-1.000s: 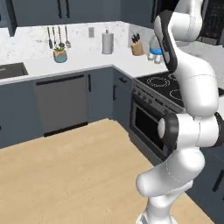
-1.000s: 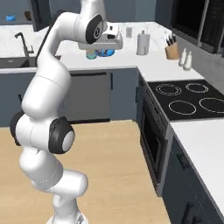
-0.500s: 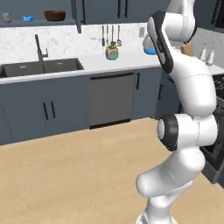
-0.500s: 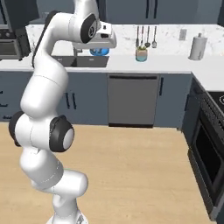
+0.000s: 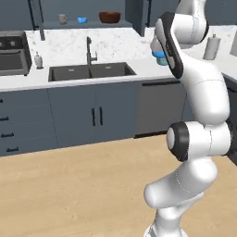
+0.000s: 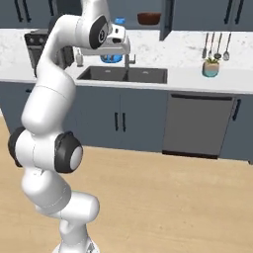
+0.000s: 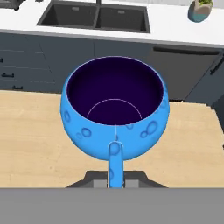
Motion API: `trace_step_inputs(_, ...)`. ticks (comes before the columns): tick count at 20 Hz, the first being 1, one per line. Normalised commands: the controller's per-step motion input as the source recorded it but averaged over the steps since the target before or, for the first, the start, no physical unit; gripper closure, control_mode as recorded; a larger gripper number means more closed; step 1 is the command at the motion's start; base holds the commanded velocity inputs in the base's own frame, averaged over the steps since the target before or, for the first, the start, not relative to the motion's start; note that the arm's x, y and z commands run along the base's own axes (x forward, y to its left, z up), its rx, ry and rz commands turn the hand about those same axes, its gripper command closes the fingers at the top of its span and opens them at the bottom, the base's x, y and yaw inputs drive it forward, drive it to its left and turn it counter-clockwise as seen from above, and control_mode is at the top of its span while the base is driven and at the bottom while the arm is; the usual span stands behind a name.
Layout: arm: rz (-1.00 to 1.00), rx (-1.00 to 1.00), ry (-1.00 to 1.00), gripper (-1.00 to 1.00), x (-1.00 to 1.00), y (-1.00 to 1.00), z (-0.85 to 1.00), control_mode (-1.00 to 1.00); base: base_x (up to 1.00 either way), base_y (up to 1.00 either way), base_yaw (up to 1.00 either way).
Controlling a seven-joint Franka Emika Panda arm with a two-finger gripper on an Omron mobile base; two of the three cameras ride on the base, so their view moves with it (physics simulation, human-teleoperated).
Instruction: Gather all objects into one cabinet and sort the glasses and bowls to opposite sides.
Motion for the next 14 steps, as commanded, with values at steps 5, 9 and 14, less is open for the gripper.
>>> trace_step_inputs(5,0.00,0.00,0.00,1.00,0.00,0.00,0.00,1.00,1.00,0.67,0.29)
trace_step_inputs(9,0.00,0.00,0.00,1.00,0.00,0.00,0.00,1.00,1.00,0.42,0.35)
trace_step_inputs(14,0.00,0.00,0.00,1.00,0.00,0.00,0.00,1.00,0.83,0.03,0.06)
